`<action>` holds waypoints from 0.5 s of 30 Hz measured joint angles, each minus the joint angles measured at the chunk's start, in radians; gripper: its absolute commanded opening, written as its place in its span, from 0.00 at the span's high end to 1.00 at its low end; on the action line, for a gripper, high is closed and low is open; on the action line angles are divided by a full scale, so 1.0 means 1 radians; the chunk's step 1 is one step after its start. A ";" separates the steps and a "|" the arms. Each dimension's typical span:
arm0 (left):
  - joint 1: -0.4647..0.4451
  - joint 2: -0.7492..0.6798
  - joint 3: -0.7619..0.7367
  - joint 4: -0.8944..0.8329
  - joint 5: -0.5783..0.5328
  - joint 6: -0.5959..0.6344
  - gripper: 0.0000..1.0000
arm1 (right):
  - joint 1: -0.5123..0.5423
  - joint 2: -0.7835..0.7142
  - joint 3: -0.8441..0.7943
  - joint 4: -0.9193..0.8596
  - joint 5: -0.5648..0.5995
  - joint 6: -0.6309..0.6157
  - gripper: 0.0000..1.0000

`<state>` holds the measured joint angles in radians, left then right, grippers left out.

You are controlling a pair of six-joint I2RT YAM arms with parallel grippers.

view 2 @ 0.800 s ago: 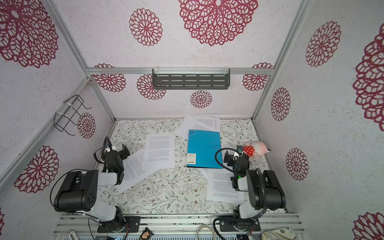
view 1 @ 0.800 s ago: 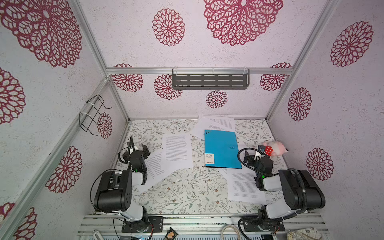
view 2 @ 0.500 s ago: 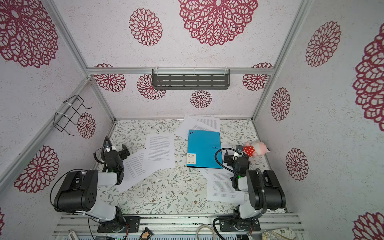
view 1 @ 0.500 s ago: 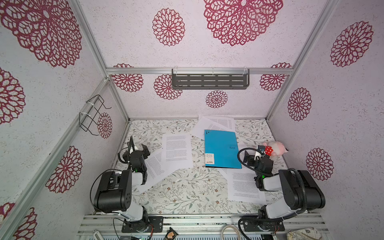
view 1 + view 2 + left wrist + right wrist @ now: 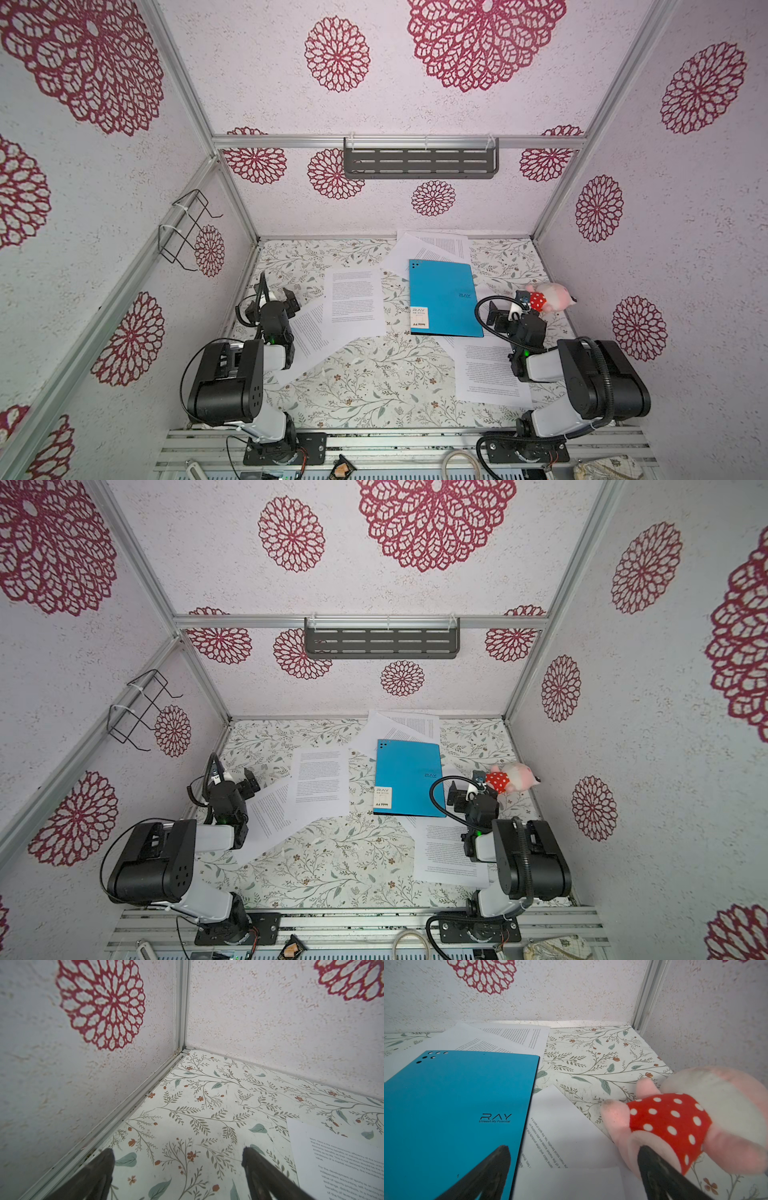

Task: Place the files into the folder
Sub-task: 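Raise both grippers toward the teal folder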

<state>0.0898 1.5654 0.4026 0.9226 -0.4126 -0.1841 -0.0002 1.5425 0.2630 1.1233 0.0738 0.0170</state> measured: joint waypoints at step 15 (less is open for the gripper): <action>-0.069 -0.301 0.291 -0.598 -0.117 -0.179 0.01 | 0.109 -0.258 0.216 -0.438 0.249 0.151 0.01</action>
<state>0.0212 1.2640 0.6937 0.3244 -0.5297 -0.3626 0.1089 1.2842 0.4793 0.6857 0.3225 0.1684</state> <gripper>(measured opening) 0.986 0.989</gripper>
